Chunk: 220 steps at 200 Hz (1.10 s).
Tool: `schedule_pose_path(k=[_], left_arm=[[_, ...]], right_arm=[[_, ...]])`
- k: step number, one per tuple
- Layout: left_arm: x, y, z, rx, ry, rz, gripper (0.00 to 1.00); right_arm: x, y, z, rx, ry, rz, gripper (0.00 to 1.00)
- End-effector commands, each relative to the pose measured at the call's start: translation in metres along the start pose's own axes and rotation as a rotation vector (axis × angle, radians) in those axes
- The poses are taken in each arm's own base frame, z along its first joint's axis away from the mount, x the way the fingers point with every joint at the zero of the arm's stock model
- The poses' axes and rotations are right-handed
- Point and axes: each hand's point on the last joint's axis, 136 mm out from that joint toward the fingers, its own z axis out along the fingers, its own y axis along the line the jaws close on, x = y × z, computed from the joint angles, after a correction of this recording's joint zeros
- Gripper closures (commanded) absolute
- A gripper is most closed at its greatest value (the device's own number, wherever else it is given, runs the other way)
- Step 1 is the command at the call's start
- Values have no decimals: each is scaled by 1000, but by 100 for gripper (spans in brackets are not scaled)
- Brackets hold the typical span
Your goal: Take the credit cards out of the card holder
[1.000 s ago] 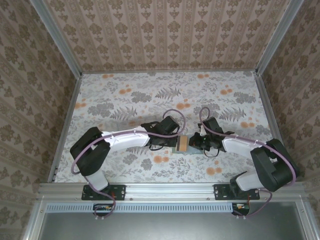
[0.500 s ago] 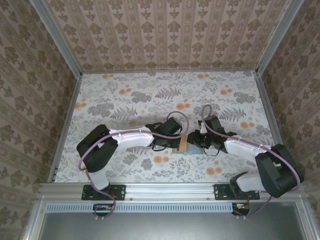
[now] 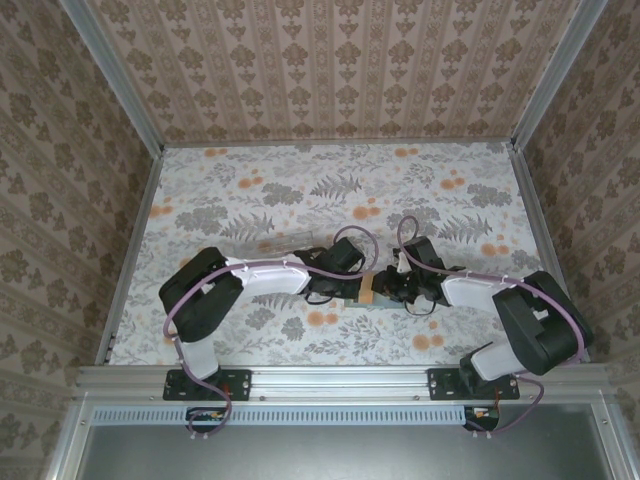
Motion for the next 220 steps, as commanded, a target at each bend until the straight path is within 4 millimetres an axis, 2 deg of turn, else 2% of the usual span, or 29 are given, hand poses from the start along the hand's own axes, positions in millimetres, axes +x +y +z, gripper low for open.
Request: schedule_pose_path(k=[1, 43, 69, 78, 152, 158, 220], left_arm=[[16, 8, 10, -23, 46, -14, 100], [17, 8, 11, -26, 48, -14, 100], [17, 11, 11, -37, 50, -17, 100], [18, 13, 11, -48, 53, -20, 100], [25, 30, 14, -110, 85, -49, 100], [25, 30, 14, -112, 85, -50, 100], [23, 29, 12, -106, 81, -44, 100]], right_arm=[[9, -7, 5, 8, 31, 20, 79], [7, -4, 5, -4, 27, 17, 85], [7, -8, 2, 17, 15, 18, 98], [7, -10, 1, 27, 10, 20, 99], [1, -31, -15, 89, -14, 49, 100], [-3, -26, -21, 76, -36, 38, 100], [-4, -32, -36, 92, -53, 42, 100]])
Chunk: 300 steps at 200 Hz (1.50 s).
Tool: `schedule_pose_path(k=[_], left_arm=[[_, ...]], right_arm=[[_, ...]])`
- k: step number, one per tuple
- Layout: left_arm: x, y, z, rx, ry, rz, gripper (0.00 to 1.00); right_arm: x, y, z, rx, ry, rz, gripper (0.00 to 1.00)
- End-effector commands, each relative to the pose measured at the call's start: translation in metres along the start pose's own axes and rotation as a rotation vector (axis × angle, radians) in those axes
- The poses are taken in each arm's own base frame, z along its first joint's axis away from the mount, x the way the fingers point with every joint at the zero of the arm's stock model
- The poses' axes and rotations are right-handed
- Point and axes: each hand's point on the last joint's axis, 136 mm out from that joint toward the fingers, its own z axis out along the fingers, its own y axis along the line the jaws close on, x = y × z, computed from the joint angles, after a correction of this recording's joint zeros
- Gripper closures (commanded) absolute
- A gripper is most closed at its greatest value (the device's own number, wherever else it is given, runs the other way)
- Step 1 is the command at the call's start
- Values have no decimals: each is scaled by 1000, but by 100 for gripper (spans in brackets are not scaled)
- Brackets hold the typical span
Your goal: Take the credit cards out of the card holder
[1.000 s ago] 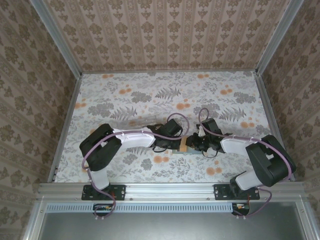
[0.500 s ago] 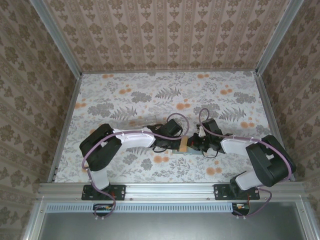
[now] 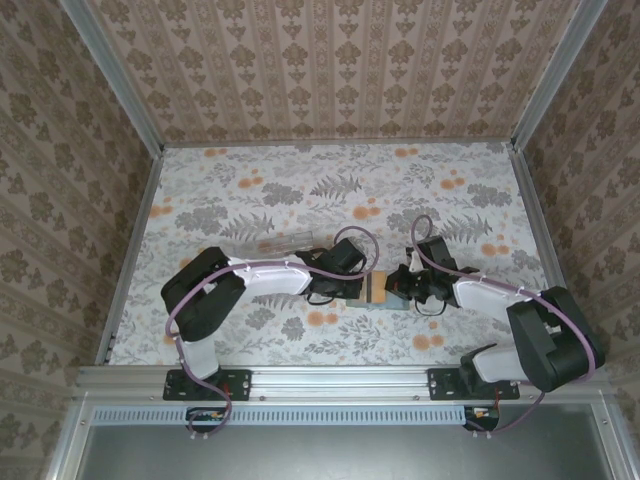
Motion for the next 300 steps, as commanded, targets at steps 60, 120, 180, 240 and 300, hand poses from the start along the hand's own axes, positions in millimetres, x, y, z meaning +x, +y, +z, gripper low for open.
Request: schedule_pose_path(k=[60, 120, 180, 240, 300], left_arm=[[14, 18, 3, -76, 65, 1, 100], [-22, -18, -42, 16, -63, 47, 91], [-49, 13, -155, -32, -374, -8, 38], [-24, 92, -256, -96, -651, -131, 0], [9, 139, -297, -118, -779, -202, 0]], right_arm=[[2, -13, -49, 67, -86, -19, 100], [-9, 25, -94, -7, -199, -135, 100], [-22, 85, -111, -13, -242, -379, 100], [-8, 173, -81, 113, -192, -954, 100], [33, 221, -26, 225, -90, -1690, 100]])
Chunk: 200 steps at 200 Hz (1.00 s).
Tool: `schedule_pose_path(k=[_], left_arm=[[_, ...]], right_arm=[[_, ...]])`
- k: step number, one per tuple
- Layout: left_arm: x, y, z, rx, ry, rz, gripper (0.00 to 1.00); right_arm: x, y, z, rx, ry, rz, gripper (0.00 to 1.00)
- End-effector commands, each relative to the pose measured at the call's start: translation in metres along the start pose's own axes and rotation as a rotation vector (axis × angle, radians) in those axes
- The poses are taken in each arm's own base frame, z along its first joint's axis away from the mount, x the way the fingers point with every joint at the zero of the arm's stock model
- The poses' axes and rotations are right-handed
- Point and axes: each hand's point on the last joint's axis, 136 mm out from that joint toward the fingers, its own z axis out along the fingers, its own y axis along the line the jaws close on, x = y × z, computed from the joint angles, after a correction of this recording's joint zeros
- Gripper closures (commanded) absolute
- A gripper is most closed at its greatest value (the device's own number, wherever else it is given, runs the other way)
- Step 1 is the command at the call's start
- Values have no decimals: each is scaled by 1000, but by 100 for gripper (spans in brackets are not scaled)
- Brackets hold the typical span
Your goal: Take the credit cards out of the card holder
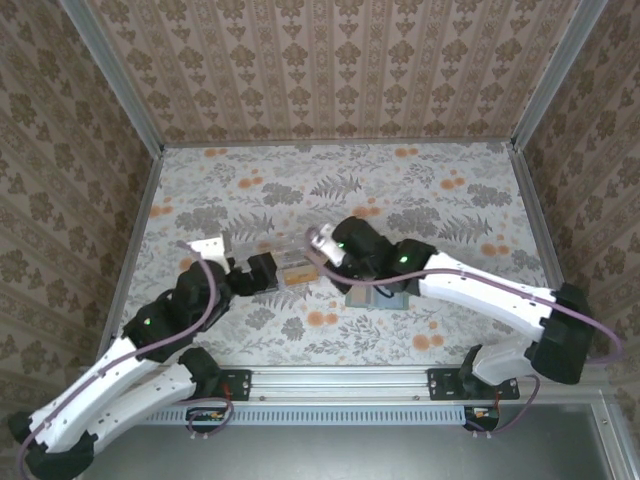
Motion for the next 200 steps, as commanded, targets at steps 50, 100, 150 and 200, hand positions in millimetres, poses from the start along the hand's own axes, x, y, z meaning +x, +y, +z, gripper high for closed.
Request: schedule_pose_path(k=[50, 100, 150, 200], left_arm=[[0, 39, -27, -96, -53, 17, 0], [3, 41, -26, -98, -44, 22, 0], [4, 42, -26, -104, -41, 22, 0], [5, 42, -25, -105, -36, 23, 0]], right_arm=[[2, 15, 44, 73, 90, -705, 100], [11, 28, 75, 33, 140, -840, 100], [12, 26, 95, 53, 165, -893, 100], [5, 24, 108, 69, 155, -908, 100]])
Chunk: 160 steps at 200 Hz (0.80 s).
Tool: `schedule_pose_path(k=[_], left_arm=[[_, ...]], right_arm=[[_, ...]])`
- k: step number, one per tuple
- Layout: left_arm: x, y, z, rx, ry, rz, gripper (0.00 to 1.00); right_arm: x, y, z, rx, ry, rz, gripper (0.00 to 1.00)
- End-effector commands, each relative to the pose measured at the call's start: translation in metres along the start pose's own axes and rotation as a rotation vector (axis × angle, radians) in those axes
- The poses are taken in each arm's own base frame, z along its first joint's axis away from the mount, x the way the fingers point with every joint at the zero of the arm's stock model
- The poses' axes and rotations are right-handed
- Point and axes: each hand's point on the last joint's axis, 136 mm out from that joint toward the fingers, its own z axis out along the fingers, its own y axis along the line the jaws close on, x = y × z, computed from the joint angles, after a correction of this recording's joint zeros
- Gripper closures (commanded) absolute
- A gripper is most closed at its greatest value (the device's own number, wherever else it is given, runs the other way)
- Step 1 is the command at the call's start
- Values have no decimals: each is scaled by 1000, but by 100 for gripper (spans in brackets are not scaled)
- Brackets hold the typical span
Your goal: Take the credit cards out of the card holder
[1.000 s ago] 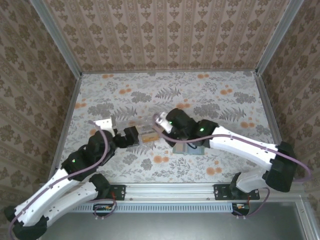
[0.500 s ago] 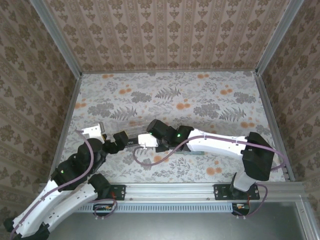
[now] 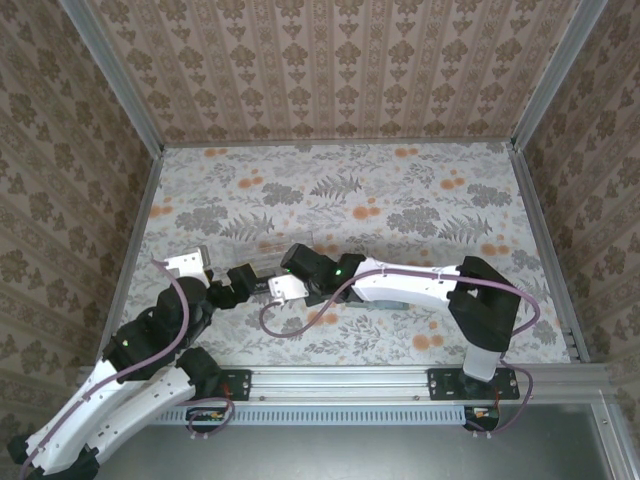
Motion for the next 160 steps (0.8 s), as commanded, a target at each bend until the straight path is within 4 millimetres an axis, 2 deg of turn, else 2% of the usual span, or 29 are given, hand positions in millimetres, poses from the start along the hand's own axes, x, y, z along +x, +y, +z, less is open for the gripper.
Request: schedule_pose_path(k=[1, 141, 160], left_arm=[[1, 7, 0, -31, -6, 18, 0], [6, 6, 5, -33, 15, 19, 0], [6, 7, 5, -33, 16, 20, 0]], right_arm=[[-7, -14, 4, 43, -5, -27, 100], [4, -18, 30, 21, 20, 76, 100], [5, -21, 31, 36, 26, 84, 87]])
